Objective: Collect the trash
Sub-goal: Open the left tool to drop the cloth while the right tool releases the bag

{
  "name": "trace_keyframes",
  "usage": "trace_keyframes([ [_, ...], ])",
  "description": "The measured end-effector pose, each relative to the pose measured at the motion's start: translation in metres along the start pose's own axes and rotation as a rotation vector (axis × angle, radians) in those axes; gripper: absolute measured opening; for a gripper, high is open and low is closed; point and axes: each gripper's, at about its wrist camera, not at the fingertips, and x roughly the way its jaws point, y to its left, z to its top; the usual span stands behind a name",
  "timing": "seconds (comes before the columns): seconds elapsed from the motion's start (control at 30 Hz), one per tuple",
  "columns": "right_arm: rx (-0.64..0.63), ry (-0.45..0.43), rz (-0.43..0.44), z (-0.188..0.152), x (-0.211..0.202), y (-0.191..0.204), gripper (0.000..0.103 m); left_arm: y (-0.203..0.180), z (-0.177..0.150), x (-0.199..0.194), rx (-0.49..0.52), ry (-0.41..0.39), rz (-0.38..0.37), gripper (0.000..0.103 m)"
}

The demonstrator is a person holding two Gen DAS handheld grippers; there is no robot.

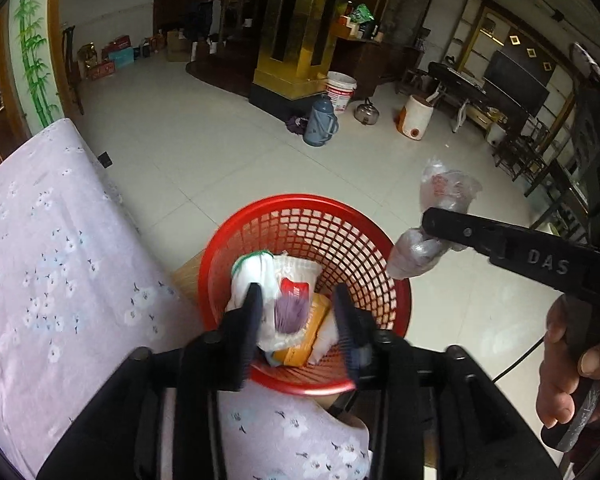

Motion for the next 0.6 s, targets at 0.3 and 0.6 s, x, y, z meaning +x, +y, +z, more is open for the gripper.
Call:
trace_keyframes([
  [0.3,-0.016,0.027,0.020,0.002,0.012,0.011,0.046,0.025,-0.017,-0.028,-0.084,-0.036,0.041,0.051],
  [0.6,-0.038,0.079,0.120,-0.031,0.007,0.063,0.046,0.068,-0.062,-0.073,-0.171,-0.044,0.106,0.053],
])
